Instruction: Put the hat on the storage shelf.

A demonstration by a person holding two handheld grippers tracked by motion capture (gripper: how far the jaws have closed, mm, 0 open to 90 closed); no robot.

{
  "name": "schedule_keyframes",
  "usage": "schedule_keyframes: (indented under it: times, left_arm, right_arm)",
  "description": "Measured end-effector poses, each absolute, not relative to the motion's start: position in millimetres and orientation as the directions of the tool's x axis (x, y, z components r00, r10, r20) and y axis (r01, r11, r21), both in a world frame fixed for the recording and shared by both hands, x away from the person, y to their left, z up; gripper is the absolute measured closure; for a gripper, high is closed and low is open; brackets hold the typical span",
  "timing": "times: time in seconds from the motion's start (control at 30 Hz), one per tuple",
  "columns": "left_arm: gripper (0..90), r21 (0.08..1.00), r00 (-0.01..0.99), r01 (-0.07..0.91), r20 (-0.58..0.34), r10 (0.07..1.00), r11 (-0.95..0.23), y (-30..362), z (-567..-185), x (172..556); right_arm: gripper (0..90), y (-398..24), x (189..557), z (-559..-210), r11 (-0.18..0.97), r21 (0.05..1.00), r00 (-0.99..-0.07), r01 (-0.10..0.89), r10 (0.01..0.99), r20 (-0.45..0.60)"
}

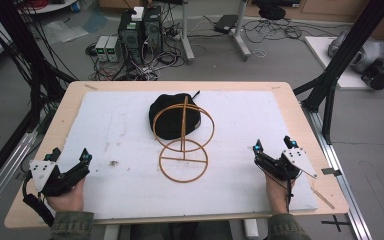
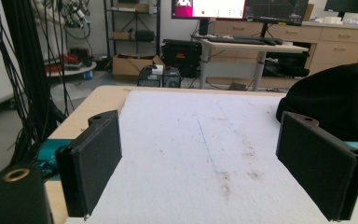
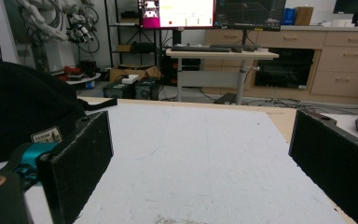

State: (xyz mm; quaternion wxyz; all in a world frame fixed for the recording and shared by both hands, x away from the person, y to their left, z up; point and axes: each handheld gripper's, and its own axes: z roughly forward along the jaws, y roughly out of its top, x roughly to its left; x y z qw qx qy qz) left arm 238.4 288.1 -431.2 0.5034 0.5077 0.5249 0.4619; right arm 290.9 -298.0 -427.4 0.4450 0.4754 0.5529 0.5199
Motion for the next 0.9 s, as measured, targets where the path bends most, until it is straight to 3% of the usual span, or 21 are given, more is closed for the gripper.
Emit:
schedule_keyframes:
  times: [0.53, 0.9]
  left_arm:
    - [14.5, 0.996, 0.041, 0.07, -0.049, 0.998, 0.046, 289.7, -430.8, 240.2]
    - [16.3, 0.999, 0.134, 0.044, -0.018, 0.991, 0.012, 290.4, -426.6, 243.0]
  right_arm:
    - [5.3, -302.3, 287.9, -431.0, -0.028, 0.999, -0.111, 0.039, 0.993, 0.032]
    - [5.2, -302.6, 288.0, -431.3, -0.023, 0.999, -0.118, 0.04, 0.993, 0.028]
